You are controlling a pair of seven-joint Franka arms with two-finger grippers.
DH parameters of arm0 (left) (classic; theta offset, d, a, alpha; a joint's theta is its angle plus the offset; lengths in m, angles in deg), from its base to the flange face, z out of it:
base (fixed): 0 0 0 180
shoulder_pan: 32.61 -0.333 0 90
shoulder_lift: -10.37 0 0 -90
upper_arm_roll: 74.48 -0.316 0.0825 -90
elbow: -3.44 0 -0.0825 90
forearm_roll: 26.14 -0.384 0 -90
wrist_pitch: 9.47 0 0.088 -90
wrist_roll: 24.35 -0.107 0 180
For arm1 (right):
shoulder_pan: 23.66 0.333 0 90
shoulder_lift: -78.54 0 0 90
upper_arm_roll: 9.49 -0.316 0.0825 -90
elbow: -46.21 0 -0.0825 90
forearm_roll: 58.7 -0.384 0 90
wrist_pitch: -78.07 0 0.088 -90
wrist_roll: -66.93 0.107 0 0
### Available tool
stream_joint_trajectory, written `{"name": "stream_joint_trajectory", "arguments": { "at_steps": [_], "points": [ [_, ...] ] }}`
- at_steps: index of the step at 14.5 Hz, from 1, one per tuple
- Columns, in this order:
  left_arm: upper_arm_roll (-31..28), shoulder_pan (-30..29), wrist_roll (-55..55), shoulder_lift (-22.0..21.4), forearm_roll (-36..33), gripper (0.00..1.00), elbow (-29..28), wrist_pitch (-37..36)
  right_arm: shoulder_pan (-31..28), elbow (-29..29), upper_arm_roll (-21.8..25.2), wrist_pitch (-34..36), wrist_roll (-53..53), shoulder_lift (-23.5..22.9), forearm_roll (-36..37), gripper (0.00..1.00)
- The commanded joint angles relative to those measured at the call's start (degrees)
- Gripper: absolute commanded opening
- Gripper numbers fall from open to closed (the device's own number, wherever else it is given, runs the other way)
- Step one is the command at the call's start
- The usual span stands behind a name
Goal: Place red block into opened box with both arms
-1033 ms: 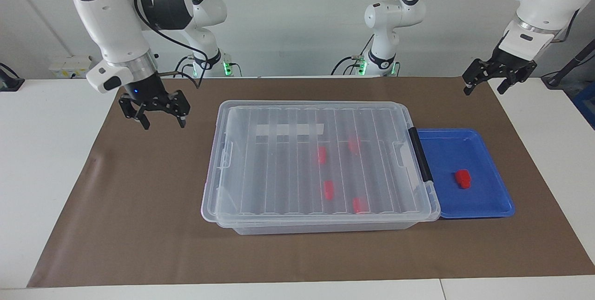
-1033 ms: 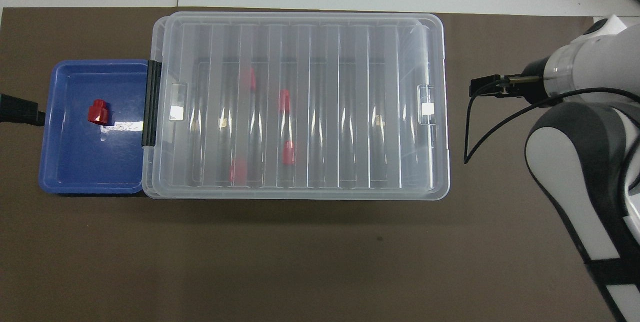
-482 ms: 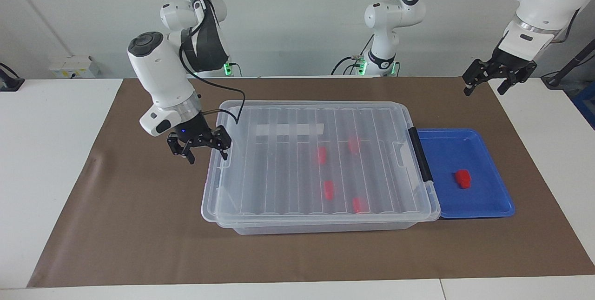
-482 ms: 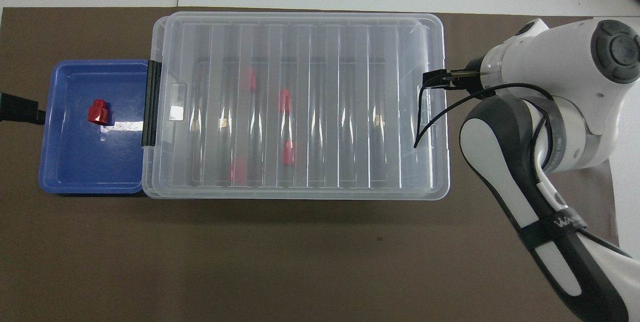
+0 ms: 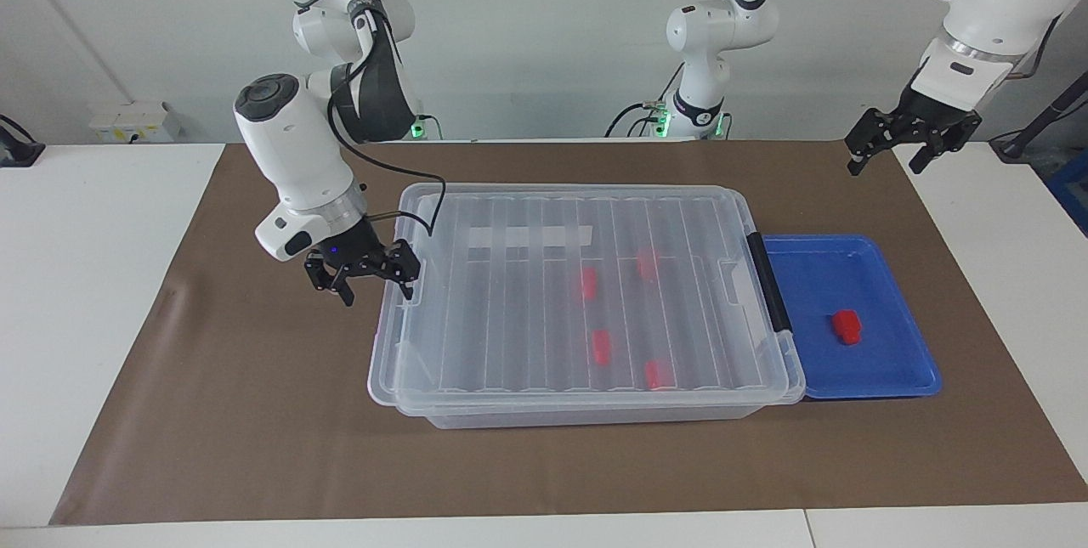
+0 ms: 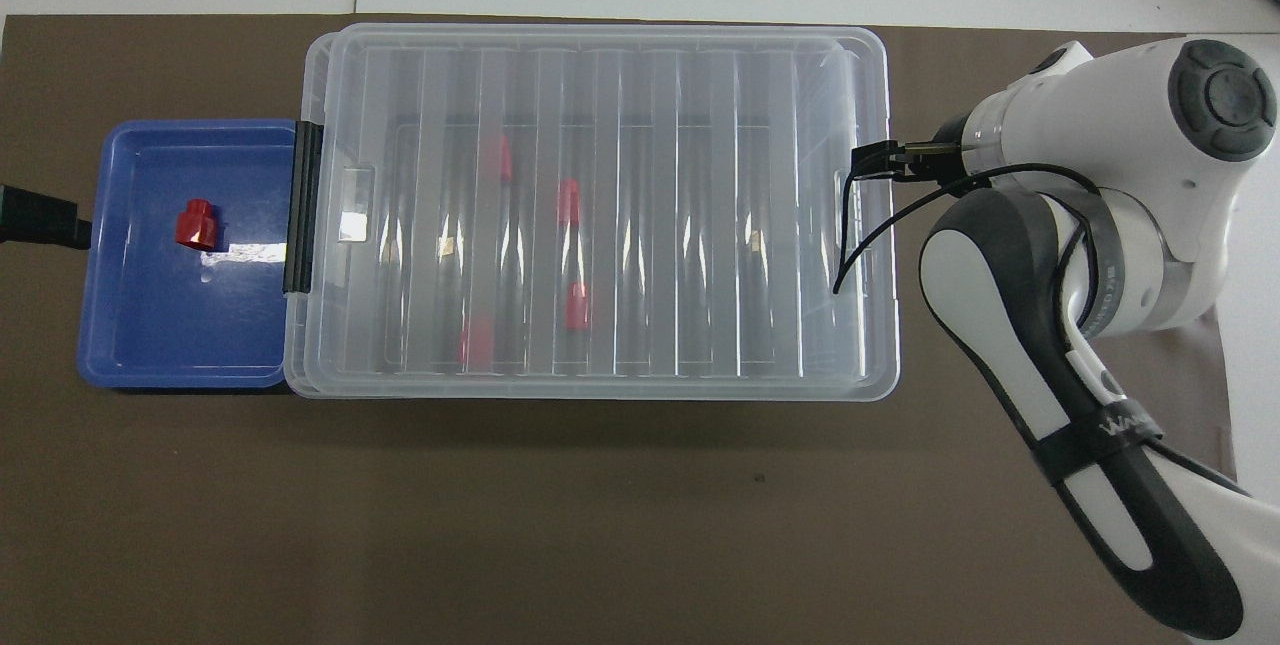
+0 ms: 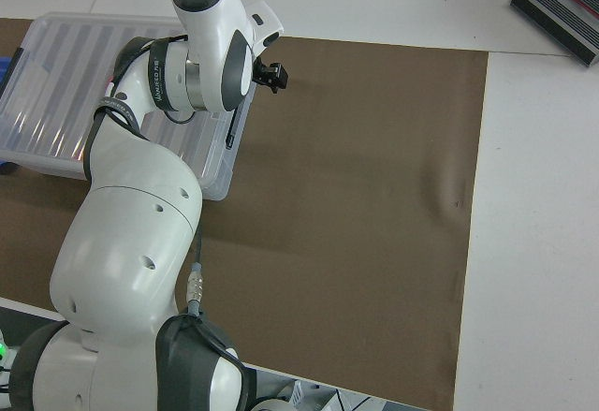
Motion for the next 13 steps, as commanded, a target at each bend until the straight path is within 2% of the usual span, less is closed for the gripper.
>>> {"name": "stream_joint_trajectory", "arguments": {
  "at_steps": [1, 13],
  "points": [
    [-0.18, 0.17, 0.74, -2.18, 1.02, 1.00, -2.82, 1.57, -1.47, 0.09, -0.40, 1.02, 0.42, -0.09, 2.47, 1.00],
    [-0.27, 0.17, 0.65, -2.27, 1.02, 1.00, -3.35, 1.57, -8.14, 0.79, -0.40, 2.87, -7.93, 0.00, 4.06, 1.00]
  ]
}}
